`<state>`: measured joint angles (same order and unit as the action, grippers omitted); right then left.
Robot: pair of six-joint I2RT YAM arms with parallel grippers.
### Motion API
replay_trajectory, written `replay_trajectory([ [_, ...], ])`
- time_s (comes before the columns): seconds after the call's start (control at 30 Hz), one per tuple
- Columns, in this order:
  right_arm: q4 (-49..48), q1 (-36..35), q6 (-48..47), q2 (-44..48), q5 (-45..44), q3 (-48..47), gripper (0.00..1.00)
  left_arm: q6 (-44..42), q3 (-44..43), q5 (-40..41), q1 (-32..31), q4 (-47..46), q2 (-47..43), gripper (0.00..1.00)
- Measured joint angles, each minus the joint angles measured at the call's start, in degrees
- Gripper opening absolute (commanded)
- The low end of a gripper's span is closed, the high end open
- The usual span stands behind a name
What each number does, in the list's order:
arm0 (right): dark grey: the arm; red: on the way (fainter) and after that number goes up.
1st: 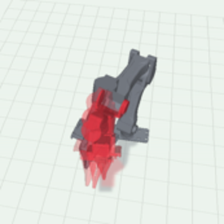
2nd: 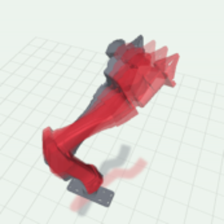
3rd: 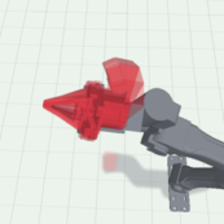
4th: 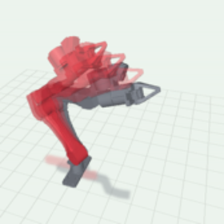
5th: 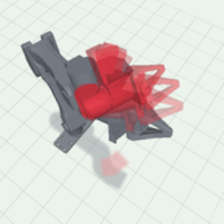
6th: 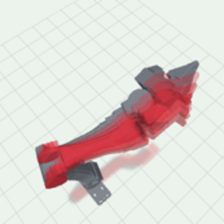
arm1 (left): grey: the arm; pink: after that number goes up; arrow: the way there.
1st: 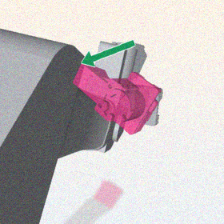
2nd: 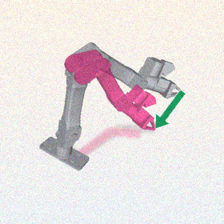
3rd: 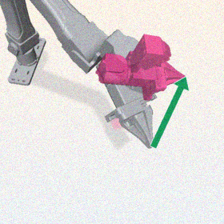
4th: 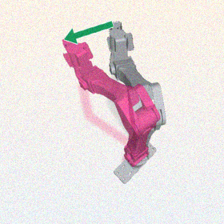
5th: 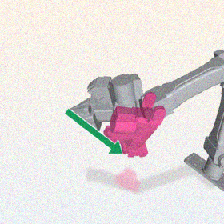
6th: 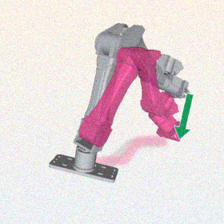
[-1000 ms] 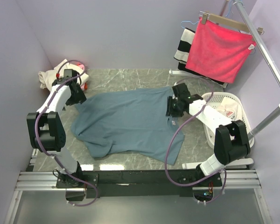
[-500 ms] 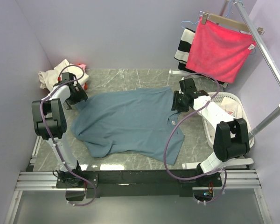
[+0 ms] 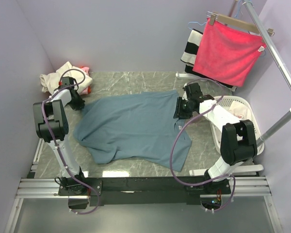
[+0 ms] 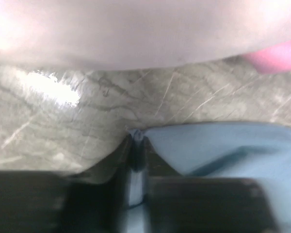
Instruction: Fold and stack the t-shirts
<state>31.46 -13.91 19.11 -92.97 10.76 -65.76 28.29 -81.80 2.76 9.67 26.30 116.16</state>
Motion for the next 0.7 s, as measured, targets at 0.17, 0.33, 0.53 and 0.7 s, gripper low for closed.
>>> replay_trajectory([
  [0.17,-2.91,-1.42,-0.35,-2.34,6.73,3.8,0.36,-0.09,-5.95,-2.62,0.37,1.6,3.85,0.01],
  [0.33,-3.96,-3.1,0.96,-5.18,8.15,9.79,0.34,-0.66,-19.41,-2.19,0.39,5.25,10.43,0.01],
  [0.53,-4.7,-3.1,3.52,-4.9,7.3,10.78,0.37,-2.62,-31.98,-1.62,0.61,7.52,13.11,0.48],
  [0.7,-5.35,-3.21,3.89,-4.26,5.79,10.78,0.41,-3.78,-33.55,-1.77,0.63,7.61,13.0,0.77],
])
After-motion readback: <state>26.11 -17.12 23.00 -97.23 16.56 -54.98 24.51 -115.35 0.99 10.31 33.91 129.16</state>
